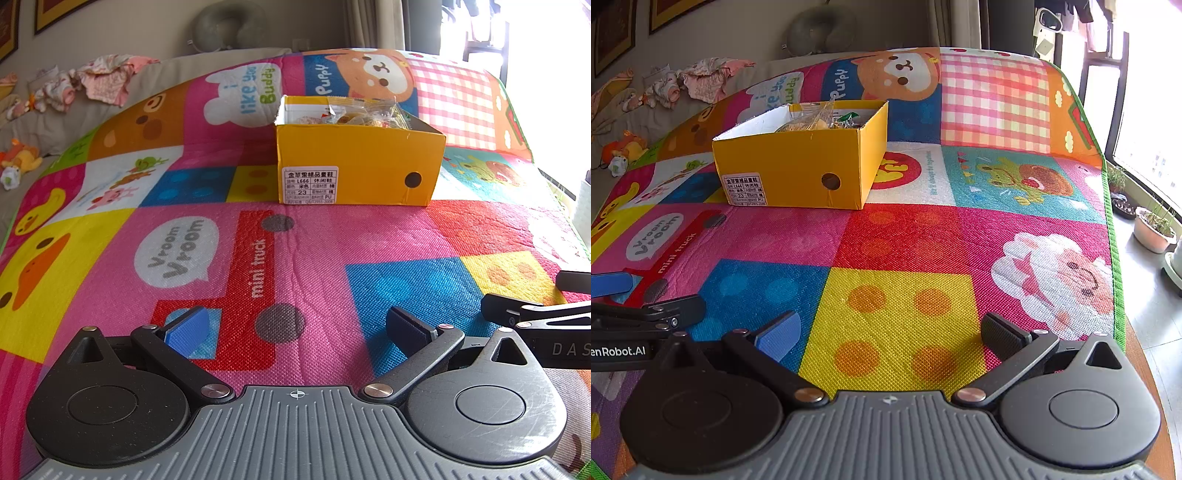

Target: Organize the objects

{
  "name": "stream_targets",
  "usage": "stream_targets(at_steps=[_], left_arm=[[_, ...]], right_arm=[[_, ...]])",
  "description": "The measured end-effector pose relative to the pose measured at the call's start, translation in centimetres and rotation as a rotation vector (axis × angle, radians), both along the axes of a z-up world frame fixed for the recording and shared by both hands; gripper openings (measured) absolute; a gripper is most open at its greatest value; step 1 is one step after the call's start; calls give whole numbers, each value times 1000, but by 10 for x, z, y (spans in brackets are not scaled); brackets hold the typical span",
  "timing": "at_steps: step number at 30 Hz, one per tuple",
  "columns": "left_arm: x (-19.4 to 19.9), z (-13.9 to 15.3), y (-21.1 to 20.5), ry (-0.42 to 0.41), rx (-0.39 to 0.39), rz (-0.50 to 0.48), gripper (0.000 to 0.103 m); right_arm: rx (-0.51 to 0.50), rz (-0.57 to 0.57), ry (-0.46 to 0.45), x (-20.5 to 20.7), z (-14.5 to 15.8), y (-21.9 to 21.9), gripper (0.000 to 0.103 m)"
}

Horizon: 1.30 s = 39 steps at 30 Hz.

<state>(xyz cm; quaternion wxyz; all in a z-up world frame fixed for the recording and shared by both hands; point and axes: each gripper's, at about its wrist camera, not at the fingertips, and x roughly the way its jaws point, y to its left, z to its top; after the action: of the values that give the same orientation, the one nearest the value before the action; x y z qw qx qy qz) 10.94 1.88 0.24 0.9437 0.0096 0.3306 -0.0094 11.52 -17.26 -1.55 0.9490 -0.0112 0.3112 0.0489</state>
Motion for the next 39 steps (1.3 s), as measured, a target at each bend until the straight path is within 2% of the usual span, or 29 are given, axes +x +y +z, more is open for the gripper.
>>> stream_targets(at_steps=[39], left_arm=[[0,1,-4,1,-3,5,103]], right_arm=[[1,0,2,0,1,0,103]])
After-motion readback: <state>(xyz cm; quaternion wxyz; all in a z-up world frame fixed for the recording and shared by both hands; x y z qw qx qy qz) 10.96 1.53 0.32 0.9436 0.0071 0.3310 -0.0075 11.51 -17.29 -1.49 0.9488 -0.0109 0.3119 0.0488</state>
